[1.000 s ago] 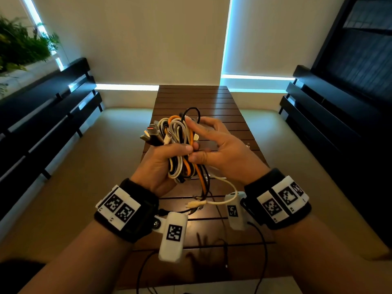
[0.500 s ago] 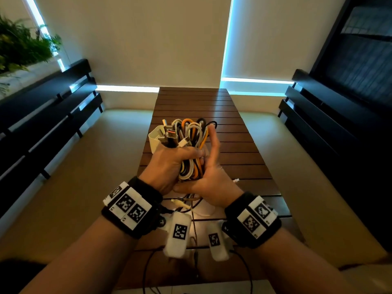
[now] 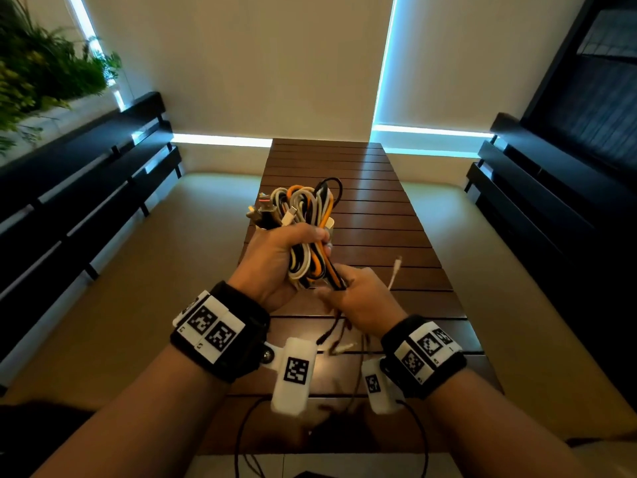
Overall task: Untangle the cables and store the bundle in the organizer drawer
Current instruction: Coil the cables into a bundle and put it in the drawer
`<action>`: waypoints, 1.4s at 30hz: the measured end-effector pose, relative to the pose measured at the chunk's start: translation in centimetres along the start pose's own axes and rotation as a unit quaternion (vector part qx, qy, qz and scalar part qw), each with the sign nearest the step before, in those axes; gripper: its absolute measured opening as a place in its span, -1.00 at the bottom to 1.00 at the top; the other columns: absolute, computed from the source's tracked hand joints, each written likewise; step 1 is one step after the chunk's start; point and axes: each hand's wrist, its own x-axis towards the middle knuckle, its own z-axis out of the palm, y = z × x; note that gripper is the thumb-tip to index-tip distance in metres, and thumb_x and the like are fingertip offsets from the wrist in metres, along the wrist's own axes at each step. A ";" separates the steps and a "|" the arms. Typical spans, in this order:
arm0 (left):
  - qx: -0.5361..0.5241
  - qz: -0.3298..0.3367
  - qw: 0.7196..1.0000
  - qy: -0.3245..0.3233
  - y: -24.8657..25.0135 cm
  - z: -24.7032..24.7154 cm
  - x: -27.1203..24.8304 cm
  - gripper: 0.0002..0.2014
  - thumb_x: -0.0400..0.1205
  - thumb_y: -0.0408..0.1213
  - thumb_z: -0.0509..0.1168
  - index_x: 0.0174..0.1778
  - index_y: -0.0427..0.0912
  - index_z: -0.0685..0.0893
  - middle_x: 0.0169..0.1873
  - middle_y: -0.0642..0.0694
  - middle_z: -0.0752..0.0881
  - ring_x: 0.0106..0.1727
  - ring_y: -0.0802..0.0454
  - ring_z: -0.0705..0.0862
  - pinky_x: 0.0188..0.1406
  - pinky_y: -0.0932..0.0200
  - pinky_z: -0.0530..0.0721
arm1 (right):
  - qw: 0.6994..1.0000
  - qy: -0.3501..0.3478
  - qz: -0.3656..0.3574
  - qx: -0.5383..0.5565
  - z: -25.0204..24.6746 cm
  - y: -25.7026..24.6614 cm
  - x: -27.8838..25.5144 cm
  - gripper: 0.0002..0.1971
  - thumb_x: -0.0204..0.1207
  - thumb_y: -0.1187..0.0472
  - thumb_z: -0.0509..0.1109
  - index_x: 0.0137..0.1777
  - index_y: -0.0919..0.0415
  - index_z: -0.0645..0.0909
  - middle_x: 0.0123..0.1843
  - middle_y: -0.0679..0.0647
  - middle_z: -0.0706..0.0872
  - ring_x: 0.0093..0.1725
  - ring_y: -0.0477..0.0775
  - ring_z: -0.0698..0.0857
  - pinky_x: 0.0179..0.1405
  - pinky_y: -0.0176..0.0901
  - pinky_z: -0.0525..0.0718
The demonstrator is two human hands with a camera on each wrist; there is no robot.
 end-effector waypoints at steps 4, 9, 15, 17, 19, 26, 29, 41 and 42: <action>0.018 0.016 1.000 0.009 -0.1 0.2 -0.2 -0.80 0.44 -0.44 0.36 -0.02 -0.29 0.64 -0.28 -0.16 0.65 -0.30 -0.03 0.67 -0.28 0.07 0.66 | 0.993 -0.009 0.044 -0.108 -1.0 2.0 -0.1 -0.84 0.62 0.07 0.42 -0.21 -0.08 0.62 -0.30 -0.06 0.72 -0.22 -0.15 0.71 0.04 -0.02 0.71; 0.101 0.032 0.992 0.065 -1.9 0.5 0.6 -0.97 0.52 -0.46 0.39 -0.16 -0.34 0.72 -0.34 -0.21 0.70 -0.32 -0.10 0.68 -0.35 0.09 0.68 | 0.963 -0.081 0.100 -0.236 -1.3 2.3 0.1 -0.66 0.36 -0.29 0.54 0.07 -0.33 0.54 0.16 -0.15 0.59 0.32 0.04 0.41 0.42 0.16 0.27; 0.131 0.015 0.984 0.121 -3.9 -1.1 1.7 -0.81 0.58 -0.47 0.38 0.05 -0.50 0.68 -0.35 -0.26 0.70 -0.47 -0.02 0.68 -0.45 0.14 0.67 | 0.988 -0.046 0.107 -0.102 -4.9 -0.7 -1.2 -0.06 0.37 -0.21 0.58 0.68 -0.30 0.14 0.53 -0.08 0.29 0.53 -0.02 0.21 0.46 0.09 0.37; 0.126 0.005 0.984 0.124 -4.3 -1.4 1.8 -0.86 0.60 -0.47 0.36 0.03 -0.45 0.67 -0.35 -0.24 0.70 -0.50 0.00 0.67 -0.49 0.16 0.65 | 0.993 0.033 0.108 -0.010 -5.6 -2.0 -1.5 -0.29 0.50 -0.12 0.51 0.62 -0.20 0.31 0.34 -0.04 0.52 0.34 -0.06 0.51 0.16 -0.15 0.54; 0.122 0.002 0.986 0.117 -4.4 -1.4 1.9 -0.84 0.61 -0.44 0.36 0.05 -0.44 0.67 -0.34 -0.22 0.70 -0.49 0.02 0.66 -0.49 0.18 0.64 | 0.986 0.066 0.151 0.039 -5.5 -3.0 -1.5 -0.46 0.60 -0.15 0.38 0.54 -0.07 0.43 0.08 0.00 0.72 -0.02 -0.09 0.70 -0.10 -0.22 0.59; -0.014 -0.009 0.998 0.057 -3.4 0.5 2.1 -0.60 0.43 -0.33 0.44 0.17 -0.35 0.62 -0.23 -0.21 0.64 -0.28 -0.01 0.68 -0.31 0.10 0.71 | 0.938 -0.026 0.253 0.237 -1.9 -4.5 -1.2 -0.50 0.66 -0.39 -0.03 0.36 -0.14 0.47 -0.02 0.38 0.83 -0.10 0.32 0.85 -0.03 0.13 0.81; -0.074 -0.050 0.996 0.032 -3.1 0.7 2.0 -0.64 0.41 -0.30 0.46 0.09 -0.31 0.61 -0.22 -0.18 0.61 -0.24 -0.03 0.66 -0.32 0.04 0.71 | 0.922 -0.002 0.244 0.301 -1.2 -4.2 -0.5 -0.46 0.65 -0.39 0.00 0.32 -0.08 0.57 0.10 0.37 0.81 -0.09 0.27 0.84 -0.04 0.13 0.83; -0.118 -0.090 0.989 -0.004 -3.1 1.7 -1.2 -0.91 0.47 -0.33 0.35 -0.18 -0.28 0.63 -0.33 -0.16 0.59 -0.36 0.05 0.65 -0.41 0.19 0.69 | 0.839 0.175 0.168 0.486 -3.4 -3.2 0.8 -0.44 0.68 0.48 0.18 0.60 -0.01 0.38 -0.23 0.13 0.67 -0.37 -0.02 0.66 -0.34 -0.14 0.70; -0.114 -0.091 0.989 0.006 -3.1 1.7 -1.2 -0.91 0.47 -0.34 0.36 -0.18 -0.28 0.62 -0.32 -0.17 0.58 -0.37 0.06 0.65 -0.43 0.20 0.68 | 0.845 0.178 0.163 0.477 -3.4 -3.1 0.9 -0.42 0.67 0.50 0.18 0.61 -0.01 0.37 -0.21 0.13 0.66 -0.39 -0.05 0.63 -0.35 -0.18 0.68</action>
